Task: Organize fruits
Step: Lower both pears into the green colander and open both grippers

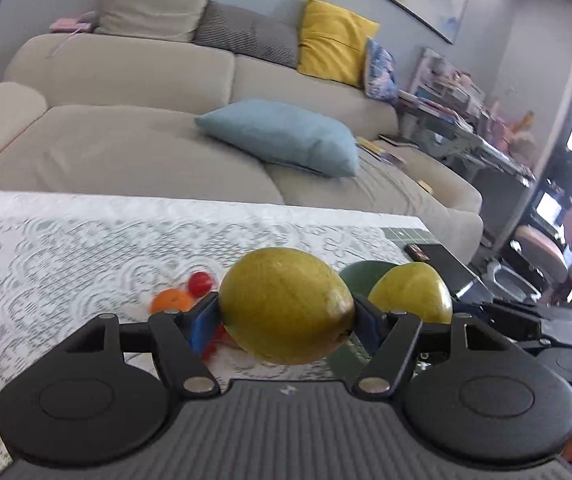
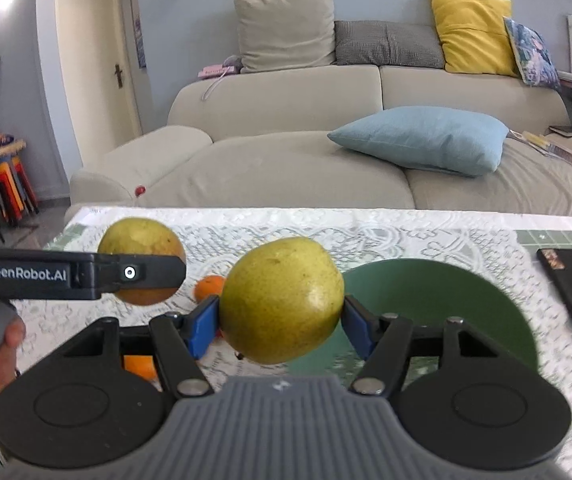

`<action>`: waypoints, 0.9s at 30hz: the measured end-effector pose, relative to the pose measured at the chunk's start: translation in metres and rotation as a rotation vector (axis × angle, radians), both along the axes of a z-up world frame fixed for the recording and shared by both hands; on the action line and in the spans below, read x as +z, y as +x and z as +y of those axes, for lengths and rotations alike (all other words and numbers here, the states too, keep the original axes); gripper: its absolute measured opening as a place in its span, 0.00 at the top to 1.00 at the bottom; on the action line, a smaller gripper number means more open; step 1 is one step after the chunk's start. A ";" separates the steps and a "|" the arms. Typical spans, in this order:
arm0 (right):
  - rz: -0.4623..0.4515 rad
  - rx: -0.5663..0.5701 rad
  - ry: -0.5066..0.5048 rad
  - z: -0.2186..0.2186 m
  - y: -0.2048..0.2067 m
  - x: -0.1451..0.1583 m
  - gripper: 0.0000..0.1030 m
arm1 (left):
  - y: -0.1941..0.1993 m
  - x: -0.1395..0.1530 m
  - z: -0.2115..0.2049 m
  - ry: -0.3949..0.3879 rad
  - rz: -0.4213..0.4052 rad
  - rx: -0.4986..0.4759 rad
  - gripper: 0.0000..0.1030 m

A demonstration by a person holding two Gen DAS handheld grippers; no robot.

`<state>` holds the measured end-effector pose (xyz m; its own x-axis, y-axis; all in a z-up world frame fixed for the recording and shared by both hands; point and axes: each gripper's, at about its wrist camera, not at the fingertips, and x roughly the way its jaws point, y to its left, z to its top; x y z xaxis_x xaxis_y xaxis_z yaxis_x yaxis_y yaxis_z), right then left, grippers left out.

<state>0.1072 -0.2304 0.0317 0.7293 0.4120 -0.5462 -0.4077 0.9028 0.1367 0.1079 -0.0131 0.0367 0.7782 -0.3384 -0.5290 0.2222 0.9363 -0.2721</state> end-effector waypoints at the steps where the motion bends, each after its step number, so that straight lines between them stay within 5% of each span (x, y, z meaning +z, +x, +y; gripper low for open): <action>1: 0.014 0.006 -0.007 -0.006 0.003 0.000 0.39 | 0.002 0.001 -0.006 0.004 0.003 -0.016 0.23; 12: 0.174 0.026 -0.112 -0.057 0.042 -0.017 0.39 | 0.037 -0.012 -0.067 0.034 0.083 -0.156 0.23; 27: 0.311 0.123 -0.248 -0.065 0.078 -0.057 0.39 | 0.068 -0.042 -0.118 0.172 0.177 -0.309 0.23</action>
